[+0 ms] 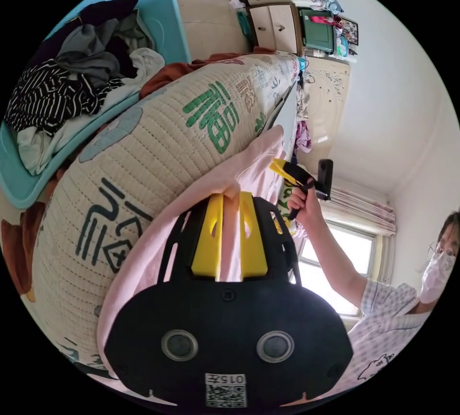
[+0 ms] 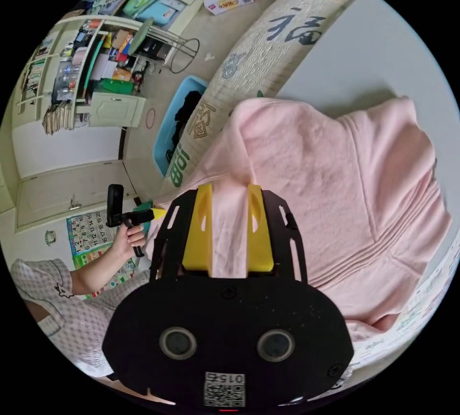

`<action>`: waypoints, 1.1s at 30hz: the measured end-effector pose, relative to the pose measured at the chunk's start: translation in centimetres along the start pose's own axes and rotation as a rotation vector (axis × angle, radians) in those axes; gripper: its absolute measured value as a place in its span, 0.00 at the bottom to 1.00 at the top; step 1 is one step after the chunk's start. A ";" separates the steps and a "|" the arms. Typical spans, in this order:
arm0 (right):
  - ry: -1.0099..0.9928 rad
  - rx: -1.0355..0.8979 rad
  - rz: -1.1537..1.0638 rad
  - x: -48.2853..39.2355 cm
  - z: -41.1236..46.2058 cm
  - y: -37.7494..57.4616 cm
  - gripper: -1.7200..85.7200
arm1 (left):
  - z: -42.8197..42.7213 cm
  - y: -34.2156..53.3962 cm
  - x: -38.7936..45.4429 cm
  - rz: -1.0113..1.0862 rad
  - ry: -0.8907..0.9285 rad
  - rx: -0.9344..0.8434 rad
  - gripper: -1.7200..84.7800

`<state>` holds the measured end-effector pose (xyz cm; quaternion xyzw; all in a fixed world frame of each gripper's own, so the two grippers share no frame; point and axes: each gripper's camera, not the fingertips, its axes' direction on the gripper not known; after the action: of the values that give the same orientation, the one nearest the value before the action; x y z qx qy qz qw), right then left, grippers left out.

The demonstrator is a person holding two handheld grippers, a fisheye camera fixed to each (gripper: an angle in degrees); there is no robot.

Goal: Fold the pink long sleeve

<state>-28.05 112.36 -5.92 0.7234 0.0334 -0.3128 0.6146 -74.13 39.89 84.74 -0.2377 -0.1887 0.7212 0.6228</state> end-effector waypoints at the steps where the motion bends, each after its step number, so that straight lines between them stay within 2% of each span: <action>1: 0.045 -0.033 -0.004 -0.5 0.0 -1.1 0.08 | -0.8 -0.3 -0.1 0.006 0.020 -0.005 0.07; 6: 0.093 -0.004 -0.090 -3.5 -1.8 -4.3 0.03 | -5.2 -2.4 0.2 0.054 0.064 0.063 0.05; 11: 0.346 -0.164 -0.122 -5.8 1.1 -7.1 0.03 | -6.1 -5.4 -0.1 0.016 -0.007 -0.007 0.05; 13: 0.344 -0.121 -0.118 -6.2 0.3 -6.2 0.04 | -7.1 -5.6 0.3 0.000 0.007 0.000 0.06; 16: 0.248 -0.058 -0.108 -6.3 -2.6 -2.4 0.04 | -9.9 -4.9 2.1 0.020 -0.098 -0.007 0.06; 19: 0.182 -0.030 -0.069 -5.7 -4.7 4.2 0.05 | -11.5 -2.9 6.6 0.164 -0.264 -0.102 0.05; 24: 0.257 -0.133 0.169 -2.5 -3.5 16.9 0.08 | -6.7 3.1 12.0 0.293 -0.201 -0.443 0.08; 27: 0.134 -0.163 0.325 -0.2 -1.7 23.0 0.10 | -1.9 7.2 11.7 0.150 -0.204 -0.558 0.11; 29: 0.128 -0.165 0.372 0.7 -0.5 25.7 0.12 | 0.2 9.3 10.5 -0.027 -0.171 -0.538 0.12; 33: 0.053 -0.122 0.347 1.2 0.1 27.3 0.12 | 1.9 10.5 9.9 -0.189 -0.148 -0.479 0.12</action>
<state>-15.33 105.28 17.19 0.6877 -0.0570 -0.1804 0.7009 -84.85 48.05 79.28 -0.3060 -0.4204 0.6099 0.5980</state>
